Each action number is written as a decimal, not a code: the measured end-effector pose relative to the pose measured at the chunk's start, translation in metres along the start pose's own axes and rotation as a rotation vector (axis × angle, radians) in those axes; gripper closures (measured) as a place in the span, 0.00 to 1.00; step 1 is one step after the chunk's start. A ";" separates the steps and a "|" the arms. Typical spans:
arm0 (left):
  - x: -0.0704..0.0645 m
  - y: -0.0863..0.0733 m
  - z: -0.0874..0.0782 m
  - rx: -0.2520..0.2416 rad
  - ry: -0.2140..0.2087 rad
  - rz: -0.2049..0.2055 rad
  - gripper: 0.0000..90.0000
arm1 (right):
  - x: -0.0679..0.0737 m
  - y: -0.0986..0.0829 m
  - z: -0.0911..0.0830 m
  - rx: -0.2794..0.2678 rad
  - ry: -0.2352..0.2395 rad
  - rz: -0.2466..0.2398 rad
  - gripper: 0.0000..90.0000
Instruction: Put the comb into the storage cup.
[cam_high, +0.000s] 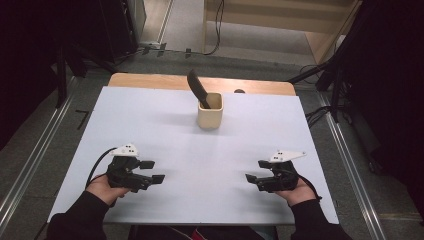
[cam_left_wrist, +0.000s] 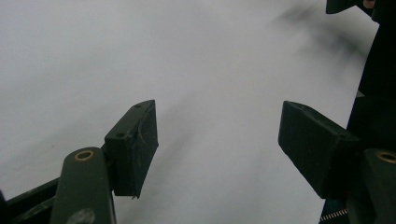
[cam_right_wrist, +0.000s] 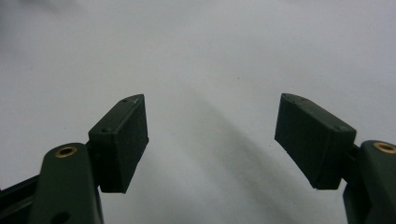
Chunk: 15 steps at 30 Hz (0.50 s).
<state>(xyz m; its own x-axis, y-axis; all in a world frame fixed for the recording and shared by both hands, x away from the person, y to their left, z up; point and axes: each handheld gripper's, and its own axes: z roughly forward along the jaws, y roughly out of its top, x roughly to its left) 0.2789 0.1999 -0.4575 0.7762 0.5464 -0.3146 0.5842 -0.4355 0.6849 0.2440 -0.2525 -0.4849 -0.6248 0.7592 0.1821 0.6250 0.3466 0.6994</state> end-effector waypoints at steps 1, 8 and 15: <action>0.000 -0.001 -0.001 0.002 0.007 -0.001 0.33 | 0.000 0.000 0.000 0.000 -0.002 0.003 0.27; 0.004 -0.005 -0.006 0.004 0.022 -0.008 0.33 | 0.000 0.000 0.000 0.004 -0.002 0.002 0.27; 0.006 -0.008 -0.008 0.007 0.027 -0.016 0.33 | 0.000 0.000 0.001 0.008 0.002 0.000 0.27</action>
<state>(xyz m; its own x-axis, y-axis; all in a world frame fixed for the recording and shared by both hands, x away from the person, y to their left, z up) 0.2769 0.2130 -0.4596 0.7602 0.5723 -0.3076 0.5981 -0.4315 0.6754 0.2443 -0.2524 -0.4858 -0.6260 0.7580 0.1832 0.6284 0.3512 0.6941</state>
